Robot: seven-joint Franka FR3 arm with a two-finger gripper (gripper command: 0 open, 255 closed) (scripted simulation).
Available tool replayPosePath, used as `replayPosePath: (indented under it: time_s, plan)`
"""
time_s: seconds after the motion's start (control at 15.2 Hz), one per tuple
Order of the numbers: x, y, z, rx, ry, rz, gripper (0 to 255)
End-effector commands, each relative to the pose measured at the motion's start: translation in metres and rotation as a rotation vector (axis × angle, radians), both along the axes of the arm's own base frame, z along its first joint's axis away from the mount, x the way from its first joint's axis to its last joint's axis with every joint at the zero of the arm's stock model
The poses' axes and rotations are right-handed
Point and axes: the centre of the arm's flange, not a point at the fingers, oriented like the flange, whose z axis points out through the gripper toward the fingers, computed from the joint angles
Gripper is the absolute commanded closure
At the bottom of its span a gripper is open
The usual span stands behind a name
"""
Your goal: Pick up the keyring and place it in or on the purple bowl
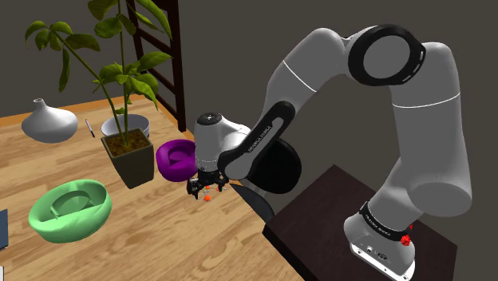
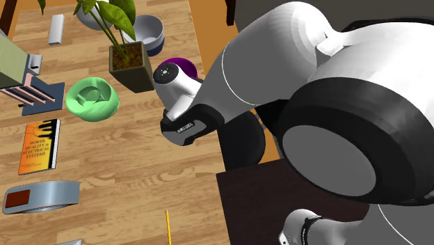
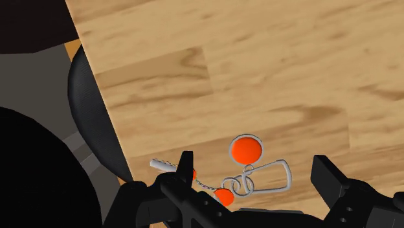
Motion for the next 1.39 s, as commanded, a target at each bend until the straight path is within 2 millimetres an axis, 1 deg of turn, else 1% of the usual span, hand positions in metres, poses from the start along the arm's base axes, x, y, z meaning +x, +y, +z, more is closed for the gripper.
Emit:
replayPosePath:
  time_s: [0.0,0.2,0.26,0.79,0.86,1.32]
  plan:
    - [0.0,0.001,-0.011,0.0,0.0,-0.001,0]
    - [0.0,0.001,-0.027,0.0,0.0,-0.001,0]
    - [0.0,0.001,-0.035,0.0,0.0,-0.001,0]
    - [0.0,0.001,-0.035,0.0,0.0,-0.001,0]
    - [0.0,0.001,-0.035,0.0,0.0,-0.001,255]
    - [0.0,0.002,-0.035,0.0,0.0,-0.001,255]
